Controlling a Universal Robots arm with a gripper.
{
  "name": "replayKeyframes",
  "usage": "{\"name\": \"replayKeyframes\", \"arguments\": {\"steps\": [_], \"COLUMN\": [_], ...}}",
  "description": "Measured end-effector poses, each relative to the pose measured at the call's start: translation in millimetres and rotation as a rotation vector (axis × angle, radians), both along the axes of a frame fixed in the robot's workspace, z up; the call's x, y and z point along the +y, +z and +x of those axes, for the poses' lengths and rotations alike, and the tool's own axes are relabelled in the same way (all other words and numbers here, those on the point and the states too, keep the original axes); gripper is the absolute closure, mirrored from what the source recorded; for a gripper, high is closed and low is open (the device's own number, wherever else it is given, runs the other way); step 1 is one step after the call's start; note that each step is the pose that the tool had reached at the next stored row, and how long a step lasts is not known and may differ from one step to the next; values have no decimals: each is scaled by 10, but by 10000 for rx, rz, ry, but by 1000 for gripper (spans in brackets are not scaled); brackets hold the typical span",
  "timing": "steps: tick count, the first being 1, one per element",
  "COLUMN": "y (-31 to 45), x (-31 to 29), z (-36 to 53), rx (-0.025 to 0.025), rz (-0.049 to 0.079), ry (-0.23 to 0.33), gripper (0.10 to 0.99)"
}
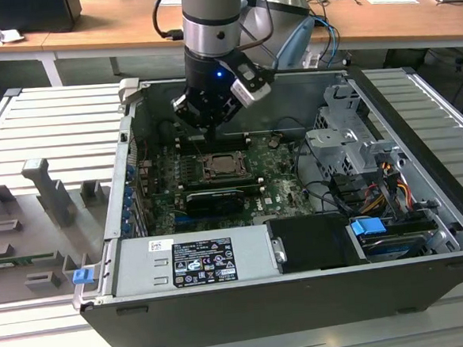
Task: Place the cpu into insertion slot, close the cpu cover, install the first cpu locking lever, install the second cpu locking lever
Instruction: 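Install the first cpu locking lever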
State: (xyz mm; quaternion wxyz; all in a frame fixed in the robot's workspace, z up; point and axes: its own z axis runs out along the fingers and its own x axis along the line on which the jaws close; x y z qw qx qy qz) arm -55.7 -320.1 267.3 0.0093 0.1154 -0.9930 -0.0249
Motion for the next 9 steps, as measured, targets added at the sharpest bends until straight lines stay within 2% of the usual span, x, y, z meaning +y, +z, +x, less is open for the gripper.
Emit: {"name": "replayKeyframes", "arguments": {"steps": [2,9], "y": [-7,-26], "x": [0,0], "z": [-8,-9], "rx": [-24,-25], "rz": [-1,-5], "ry": [-81,-1169], "gripper": [980,980]}}
